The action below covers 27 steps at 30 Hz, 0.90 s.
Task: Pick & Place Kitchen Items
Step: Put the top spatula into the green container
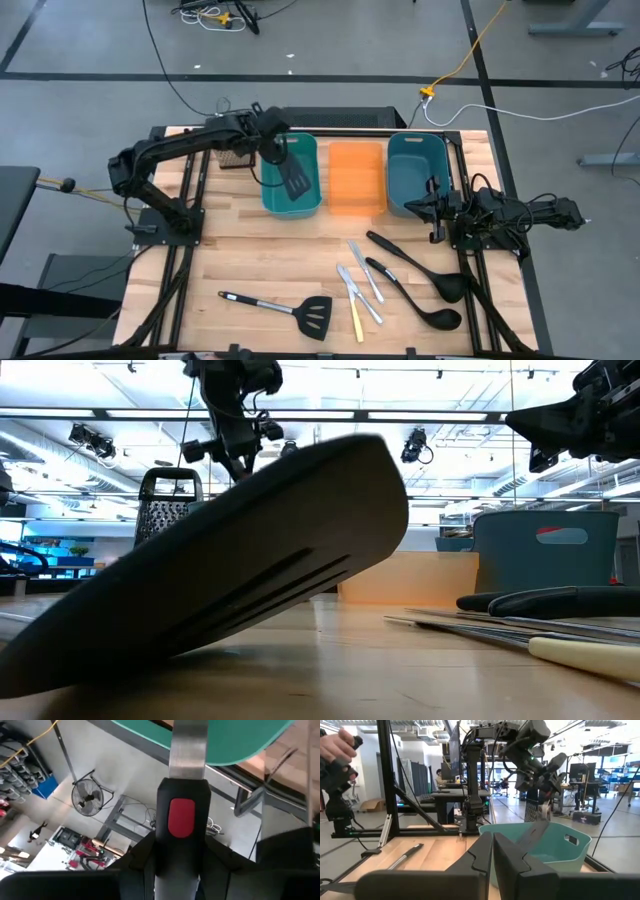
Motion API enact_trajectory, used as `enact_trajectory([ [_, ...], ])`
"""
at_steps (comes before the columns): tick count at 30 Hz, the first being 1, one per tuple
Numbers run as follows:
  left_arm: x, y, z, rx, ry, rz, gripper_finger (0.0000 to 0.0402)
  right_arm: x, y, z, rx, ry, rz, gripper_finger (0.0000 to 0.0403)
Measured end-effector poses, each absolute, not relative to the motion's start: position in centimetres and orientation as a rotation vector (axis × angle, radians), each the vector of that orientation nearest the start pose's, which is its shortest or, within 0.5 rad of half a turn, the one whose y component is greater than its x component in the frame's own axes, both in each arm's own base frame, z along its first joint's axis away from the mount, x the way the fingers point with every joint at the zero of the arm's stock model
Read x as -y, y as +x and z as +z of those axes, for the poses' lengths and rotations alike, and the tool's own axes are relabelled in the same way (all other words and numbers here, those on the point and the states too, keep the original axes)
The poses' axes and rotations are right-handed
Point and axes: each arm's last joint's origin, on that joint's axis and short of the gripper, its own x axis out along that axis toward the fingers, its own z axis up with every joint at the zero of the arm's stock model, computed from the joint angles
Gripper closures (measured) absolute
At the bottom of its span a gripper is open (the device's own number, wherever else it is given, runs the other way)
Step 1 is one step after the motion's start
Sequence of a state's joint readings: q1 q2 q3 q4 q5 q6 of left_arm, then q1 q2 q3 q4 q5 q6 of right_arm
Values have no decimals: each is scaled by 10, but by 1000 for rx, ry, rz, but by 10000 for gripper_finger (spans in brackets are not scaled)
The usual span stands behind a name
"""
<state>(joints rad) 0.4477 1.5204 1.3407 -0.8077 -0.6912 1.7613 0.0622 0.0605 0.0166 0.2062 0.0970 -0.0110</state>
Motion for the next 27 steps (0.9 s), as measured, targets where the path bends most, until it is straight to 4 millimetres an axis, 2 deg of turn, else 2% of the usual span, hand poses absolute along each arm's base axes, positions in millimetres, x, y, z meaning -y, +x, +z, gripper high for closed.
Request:
enact_trajectory([
  [19, -148, 267, 255, -1513, 1445, -284, 284, -3, 99, 184, 162, 4, -36, 378],
  [27, -156, 261, 244, -1486, 1396, -316, 284, -3, 99, 184, 162, 4, -36, 378],
])
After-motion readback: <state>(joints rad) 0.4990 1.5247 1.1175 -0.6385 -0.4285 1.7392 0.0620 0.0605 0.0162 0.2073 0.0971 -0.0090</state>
